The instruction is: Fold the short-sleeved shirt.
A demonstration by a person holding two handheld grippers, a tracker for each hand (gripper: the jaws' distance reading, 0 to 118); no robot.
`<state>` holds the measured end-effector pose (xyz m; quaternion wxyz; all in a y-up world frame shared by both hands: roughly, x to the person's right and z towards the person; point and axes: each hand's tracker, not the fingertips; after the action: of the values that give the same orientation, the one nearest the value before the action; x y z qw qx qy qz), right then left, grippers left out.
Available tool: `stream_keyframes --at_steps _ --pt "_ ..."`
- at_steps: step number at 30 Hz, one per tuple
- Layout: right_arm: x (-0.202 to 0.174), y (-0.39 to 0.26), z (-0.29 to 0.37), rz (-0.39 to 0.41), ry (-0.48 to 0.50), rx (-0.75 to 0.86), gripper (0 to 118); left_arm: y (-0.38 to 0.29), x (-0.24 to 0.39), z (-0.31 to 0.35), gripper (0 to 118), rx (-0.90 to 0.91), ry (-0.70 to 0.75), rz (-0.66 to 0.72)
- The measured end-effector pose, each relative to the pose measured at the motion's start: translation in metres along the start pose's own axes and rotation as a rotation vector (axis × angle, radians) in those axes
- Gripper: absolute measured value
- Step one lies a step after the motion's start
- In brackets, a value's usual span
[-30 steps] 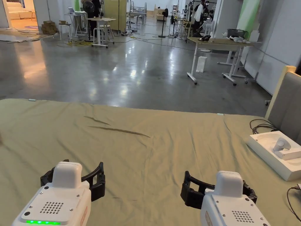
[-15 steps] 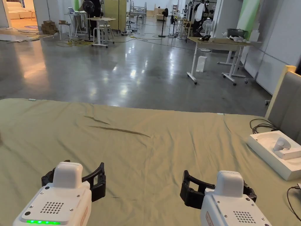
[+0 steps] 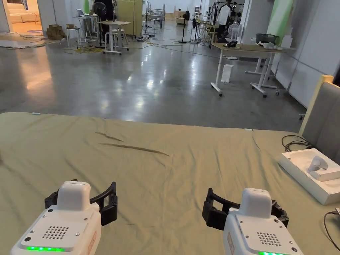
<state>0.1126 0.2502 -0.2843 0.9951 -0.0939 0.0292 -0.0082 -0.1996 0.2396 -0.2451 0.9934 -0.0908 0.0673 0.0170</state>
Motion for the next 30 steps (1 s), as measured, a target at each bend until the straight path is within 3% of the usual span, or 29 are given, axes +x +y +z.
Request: stream_keyframes --at_steps 5,8,10,13,16,20,30 --pt "-0.001 0.005 0.000 -0.077 0.024 -0.018 116 -0.001 -0.001 0.000 83 -0.004 -0.006 0.011" --pt "-0.003 0.008 -0.002 -0.146 -0.031 -0.054 116 -0.001 -0.003 0.000 83 -0.008 -0.010 0.018" --pt "-0.006 0.011 -0.005 -0.144 -0.114 -0.104 116 -0.001 -0.003 0.000 83 -0.009 -0.012 0.021" --pt "-0.013 0.012 -0.011 -0.078 -0.181 -0.135 116 -0.001 -0.005 0.000 83 -0.012 -0.013 0.028" --pt "-0.014 0.008 -0.013 -0.067 -0.164 -0.138 116 -0.001 -0.006 0.000 83 -0.014 -0.013 0.031" --pt "-0.011 0.005 -0.014 -0.119 -0.057 -0.195 116 -0.001 -0.006 0.000 83 -0.016 -0.019 0.043" --pt "-0.008 0.009 -0.008 -0.159 0.000 -0.173 116 -0.002 -0.009 0.000 83 -0.023 -0.029 0.051"
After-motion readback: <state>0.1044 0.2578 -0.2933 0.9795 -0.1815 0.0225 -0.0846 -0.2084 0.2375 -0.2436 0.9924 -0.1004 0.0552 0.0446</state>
